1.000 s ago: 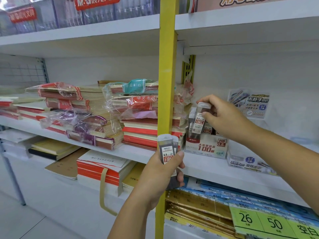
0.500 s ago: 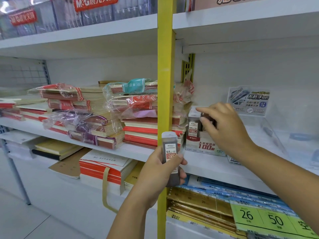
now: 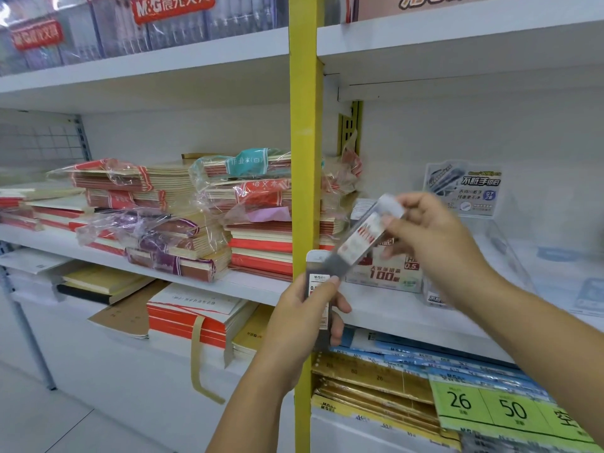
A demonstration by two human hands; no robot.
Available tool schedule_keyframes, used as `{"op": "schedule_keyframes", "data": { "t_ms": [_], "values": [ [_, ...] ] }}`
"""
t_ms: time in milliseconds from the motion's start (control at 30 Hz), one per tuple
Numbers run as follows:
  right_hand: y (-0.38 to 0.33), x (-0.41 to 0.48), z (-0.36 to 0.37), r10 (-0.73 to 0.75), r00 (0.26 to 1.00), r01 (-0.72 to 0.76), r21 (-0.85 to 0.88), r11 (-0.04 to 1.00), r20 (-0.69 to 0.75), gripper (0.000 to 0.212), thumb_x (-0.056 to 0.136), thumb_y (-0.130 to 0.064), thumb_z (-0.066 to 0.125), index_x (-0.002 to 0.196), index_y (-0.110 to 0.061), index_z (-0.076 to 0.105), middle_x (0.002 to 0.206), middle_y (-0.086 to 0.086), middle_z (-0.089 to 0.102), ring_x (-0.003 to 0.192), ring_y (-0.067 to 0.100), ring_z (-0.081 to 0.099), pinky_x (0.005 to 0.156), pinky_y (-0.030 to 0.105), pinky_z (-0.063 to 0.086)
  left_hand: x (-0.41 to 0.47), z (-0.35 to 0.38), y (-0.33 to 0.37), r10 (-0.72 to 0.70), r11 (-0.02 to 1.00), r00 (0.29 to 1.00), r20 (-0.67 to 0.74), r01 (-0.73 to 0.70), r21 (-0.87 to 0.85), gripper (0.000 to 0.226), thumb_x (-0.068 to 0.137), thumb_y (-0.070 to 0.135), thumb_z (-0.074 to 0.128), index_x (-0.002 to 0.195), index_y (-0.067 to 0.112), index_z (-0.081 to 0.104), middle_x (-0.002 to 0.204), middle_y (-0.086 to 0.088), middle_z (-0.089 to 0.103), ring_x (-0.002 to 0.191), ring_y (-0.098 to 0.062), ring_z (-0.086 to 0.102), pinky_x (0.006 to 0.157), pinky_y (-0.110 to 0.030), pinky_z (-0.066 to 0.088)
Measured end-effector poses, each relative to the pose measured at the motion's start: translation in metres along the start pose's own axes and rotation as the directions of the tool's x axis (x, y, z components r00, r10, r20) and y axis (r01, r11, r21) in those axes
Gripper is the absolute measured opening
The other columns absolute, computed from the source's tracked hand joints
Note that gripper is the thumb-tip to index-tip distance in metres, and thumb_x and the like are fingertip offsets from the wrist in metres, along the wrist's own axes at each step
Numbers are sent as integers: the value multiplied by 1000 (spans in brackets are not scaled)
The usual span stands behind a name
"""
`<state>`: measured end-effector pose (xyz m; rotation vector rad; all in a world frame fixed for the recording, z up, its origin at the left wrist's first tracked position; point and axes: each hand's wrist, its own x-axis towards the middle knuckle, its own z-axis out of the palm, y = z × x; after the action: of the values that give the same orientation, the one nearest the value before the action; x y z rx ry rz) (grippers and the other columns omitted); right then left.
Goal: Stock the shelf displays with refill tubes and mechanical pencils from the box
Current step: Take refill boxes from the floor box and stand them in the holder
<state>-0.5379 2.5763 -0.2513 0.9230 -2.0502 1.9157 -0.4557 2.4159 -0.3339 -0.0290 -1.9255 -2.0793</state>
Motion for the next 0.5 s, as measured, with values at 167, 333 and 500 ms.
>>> {"op": "schedule_keyframes", "data": {
  "t_ms": [167,333,500],
  "values": [
    [-16,29,-19,-348,935,314,-293,903,-72,22,95,-12,55,95,-33,48,96,-4,61,84,9,63,68,23,53,3,-3,-1,-27,997,999,-22,26,-67,21,102,25,40,108,19,59,80,-5,68,52,-16,54,48,-27,48],
    [-8,45,-13,-400,909,391,-574,720,117,18,93,-17,58,102,-29,49,90,-17,58,80,-2,57,65,12,43,1,-6,-2,9,1000,1000,-17,-9,-28,17,105,30,45,108,29,62,84,-3,73,63,-17,66,57,-24,54],
    [10,50,-4,-308,939,333,-636,697,154,25,91,-20,62,106,-33,46,87,-14,58,78,5,58,68,27,49,-1,-5,-1,32,999,1000,1,-32,-28,18,103,32,49,115,25,61,91,-4,75,71,-17,71,60,-23,55]
  ]
}}
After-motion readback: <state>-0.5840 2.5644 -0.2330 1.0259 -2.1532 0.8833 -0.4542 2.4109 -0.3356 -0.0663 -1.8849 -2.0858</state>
